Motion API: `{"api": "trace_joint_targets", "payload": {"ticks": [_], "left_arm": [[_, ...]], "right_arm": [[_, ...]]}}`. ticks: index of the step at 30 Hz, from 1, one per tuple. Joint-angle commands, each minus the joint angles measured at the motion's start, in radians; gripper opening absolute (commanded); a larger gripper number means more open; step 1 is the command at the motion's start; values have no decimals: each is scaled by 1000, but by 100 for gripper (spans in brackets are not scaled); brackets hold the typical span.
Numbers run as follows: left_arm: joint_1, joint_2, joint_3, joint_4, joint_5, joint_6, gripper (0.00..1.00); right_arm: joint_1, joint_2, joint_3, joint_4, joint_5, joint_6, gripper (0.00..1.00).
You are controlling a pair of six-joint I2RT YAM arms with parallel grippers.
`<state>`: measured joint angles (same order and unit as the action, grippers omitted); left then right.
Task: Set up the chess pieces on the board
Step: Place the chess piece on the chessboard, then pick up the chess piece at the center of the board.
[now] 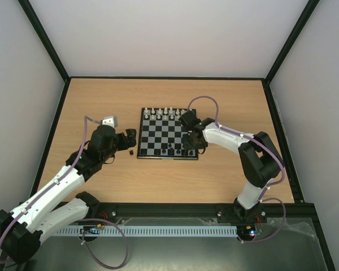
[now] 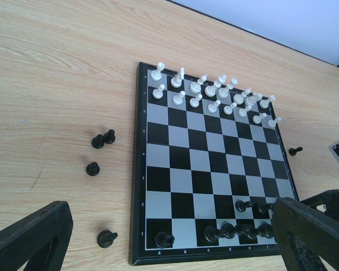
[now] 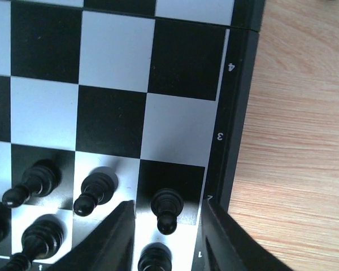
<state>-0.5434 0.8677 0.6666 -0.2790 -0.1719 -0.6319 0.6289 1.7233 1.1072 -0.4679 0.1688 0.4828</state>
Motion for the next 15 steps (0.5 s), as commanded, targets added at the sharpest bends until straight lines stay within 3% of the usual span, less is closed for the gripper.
{"api": "trace_joint_targets", "payload": {"ticks": [1, 4, 15], "left_arm": [[7, 6, -4, 14, 0, 5, 99], [7, 9, -3, 15, 1, 7, 99], [7, -2, 1, 9, 6, 10, 100]], "right_arm": [[6, -29, 14, -44, 21, 9, 37], [4, -51, 62, -58, 65, 5, 45], [-227, 26, 179, -18, 70, -18, 48]]}}
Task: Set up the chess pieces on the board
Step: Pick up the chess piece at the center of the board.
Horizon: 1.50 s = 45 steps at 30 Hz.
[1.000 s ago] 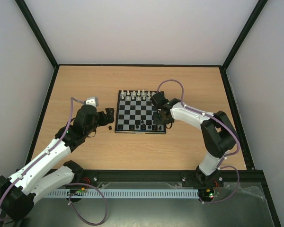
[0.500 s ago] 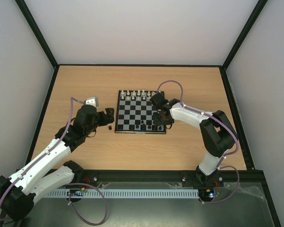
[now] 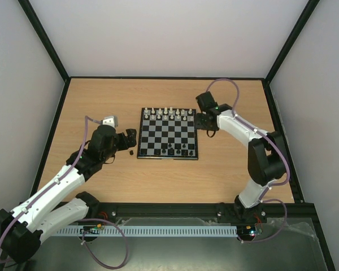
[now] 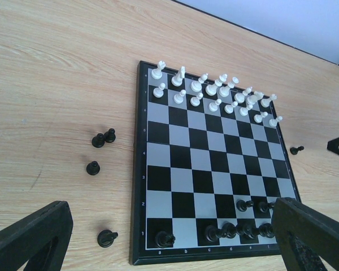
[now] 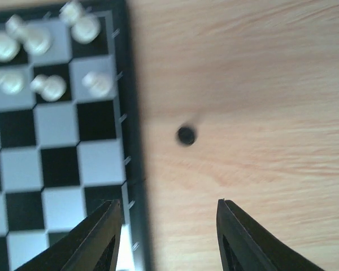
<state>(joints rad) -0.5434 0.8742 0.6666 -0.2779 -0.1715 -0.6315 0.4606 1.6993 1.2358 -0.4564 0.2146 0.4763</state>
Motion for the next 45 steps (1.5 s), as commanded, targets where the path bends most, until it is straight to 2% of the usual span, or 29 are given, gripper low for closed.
{"api": "trace_joint_targets", "payload": {"ticks": [1, 12, 16, 20, 28, 31, 38, 45], "left_arm": [[7, -8, 1, 8, 7, 9, 99], [8, -27, -2, -2, -5, 10, 100], [10, -37, -11, -1, -8, 9, 100], [12, -35, -15, 0, -5, 9, 99], [17, -29, -16, 8, 3, 12, 100], [17, -29, -16, 7, 3, 11, 99], [19, -32, -17, 5, 1, 13, 100], [19, -33, -19, 5, 3, 11, 100]], "right_arm": [[-72, 73, 61, -28, 16, -14, 48], [-102, 245, 153, -3, -13, -18, 45], [-109, 260, 155, 3, 3, -18, 34], [-117, 276, 154, 8, 2, -21, 29], [-123, 293, 152, 14, -6, -25, 27], [-125, 300, 157, 16, -12, -25, 19], [-124, 305, 161, 20, -22, -27, 8], [-119, 234, 132, 6, -35, -31, 3]]}}
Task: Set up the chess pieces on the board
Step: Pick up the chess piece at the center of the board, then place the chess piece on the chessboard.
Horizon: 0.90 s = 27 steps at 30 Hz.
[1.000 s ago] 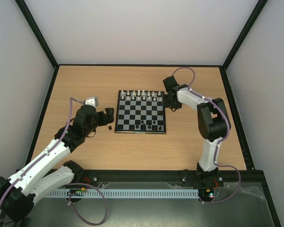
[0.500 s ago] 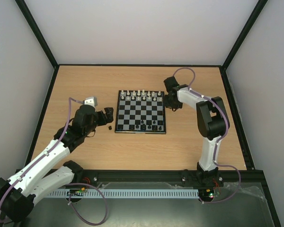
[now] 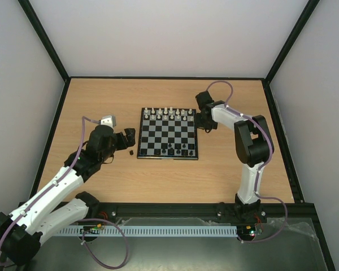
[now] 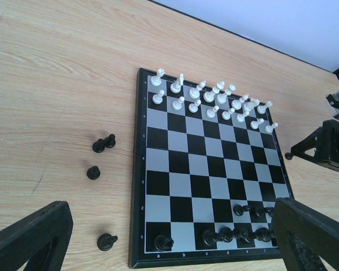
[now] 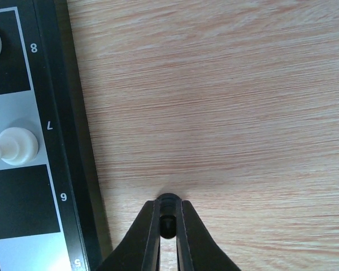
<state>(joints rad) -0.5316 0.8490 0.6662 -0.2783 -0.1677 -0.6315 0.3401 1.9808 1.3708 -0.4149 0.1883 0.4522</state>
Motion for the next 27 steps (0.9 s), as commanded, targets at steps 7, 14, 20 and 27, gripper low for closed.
{"api": "trace_joint_targets", "payload": {"ticks": [7, 14, 20, 27], "left_arm": [[9, -16, -18, 0, -11, 6, 99], [15, -66, -17, -20, -23, 0, 99], [17, -115, -16, -53, -33, -4, 100], [17, -152, -27, -70, -39, -11, 100]], "right_arm": [[124, -202, 14, -133, 15, -12, 4], [336, -209, 114, -208, -27, 3, 4], [458, -136, 175, -247, -23, 9, 4], [526, -50, 194, -265, -11, 22, 4]]}}
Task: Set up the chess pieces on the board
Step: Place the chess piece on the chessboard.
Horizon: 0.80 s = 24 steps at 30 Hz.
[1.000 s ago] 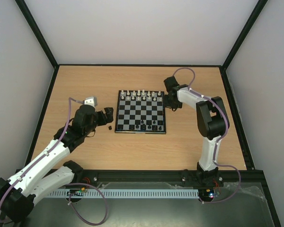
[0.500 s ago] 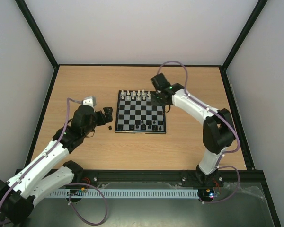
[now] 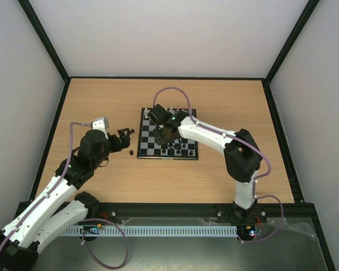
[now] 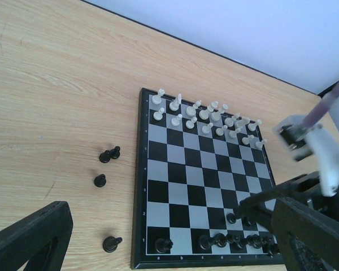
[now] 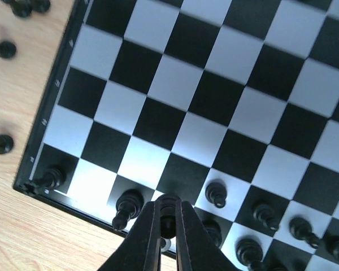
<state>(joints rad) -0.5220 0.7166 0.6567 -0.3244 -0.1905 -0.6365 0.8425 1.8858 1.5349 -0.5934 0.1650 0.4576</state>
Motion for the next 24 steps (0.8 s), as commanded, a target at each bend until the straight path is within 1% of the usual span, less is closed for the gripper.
{"api": "trace_joint_targets", "payload": {"ticks": [1, 13, 24], "left_arm": [[8, -21, -17, -26, -17, -6, 100], [8, -26, -20, -30, -17, -1, 100], [10, -22, -20, -25, -17, 0, 99]], "right_arm": [[26, 56, 31, -92, 17, 19, 4], [29, 114, 36, -84, 26, 19, 5], [29, 167, 43, -70, 40, 13, 8]]}}
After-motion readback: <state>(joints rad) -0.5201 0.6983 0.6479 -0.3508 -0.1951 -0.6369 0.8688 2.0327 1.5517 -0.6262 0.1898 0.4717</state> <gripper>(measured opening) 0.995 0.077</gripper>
